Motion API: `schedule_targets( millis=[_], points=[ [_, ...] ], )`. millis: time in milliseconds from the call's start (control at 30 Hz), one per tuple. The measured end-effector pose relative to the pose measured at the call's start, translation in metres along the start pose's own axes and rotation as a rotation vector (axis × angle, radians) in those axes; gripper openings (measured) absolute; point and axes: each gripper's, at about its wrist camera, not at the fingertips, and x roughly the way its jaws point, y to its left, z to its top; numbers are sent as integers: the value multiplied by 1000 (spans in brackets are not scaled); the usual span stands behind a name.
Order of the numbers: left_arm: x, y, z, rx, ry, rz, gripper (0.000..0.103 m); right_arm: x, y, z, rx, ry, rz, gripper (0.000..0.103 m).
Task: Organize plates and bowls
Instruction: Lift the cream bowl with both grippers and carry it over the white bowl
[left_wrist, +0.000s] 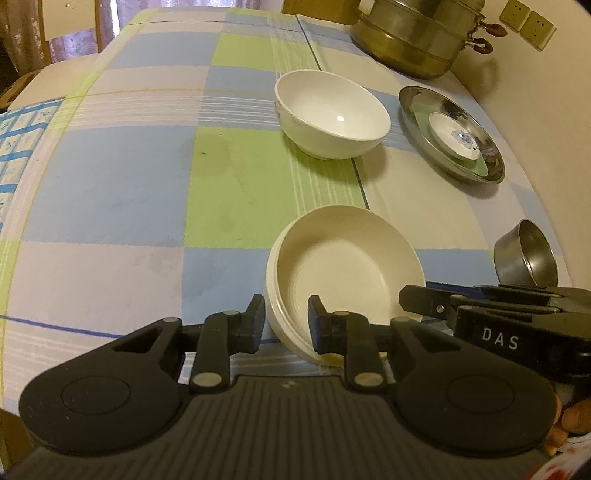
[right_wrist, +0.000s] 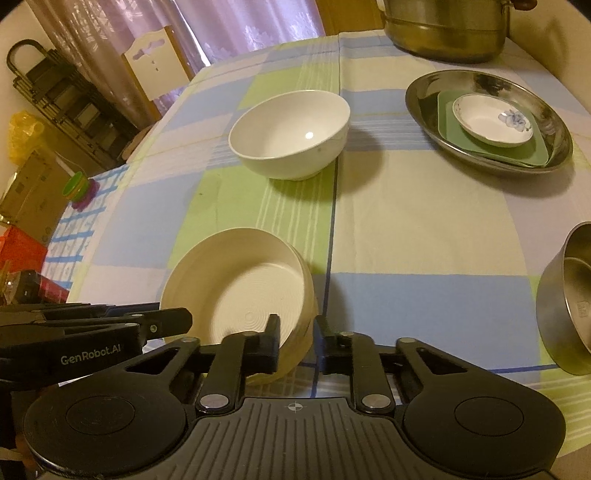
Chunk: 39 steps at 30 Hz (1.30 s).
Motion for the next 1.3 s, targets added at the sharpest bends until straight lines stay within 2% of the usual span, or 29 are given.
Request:
schedule_targets(
  millis=[133,267,567,900,1133,1300],
  points=[
    [1,-2,3,25,5,-2,16,-2,1,2,-2,-2,-19,16],
    [-3,-5,9,38,-1,-16,16,-7,0,9,1,-7,-20,16],
    [-28,-15,38,74,-67,-42,16,-29,1,32,8,-45,-14,16],
    [-44,-26,91,116,-177,-51,16,-43,3,85,1,-113,-11,16],
    [-29,-27,134,126,-220,-47,16,-30,-3,126,21,-132,-15,16],
    [-12,-24,159,131,-217,-43,16,-11,-7,147,37,-109,-20,16]
  ],
)
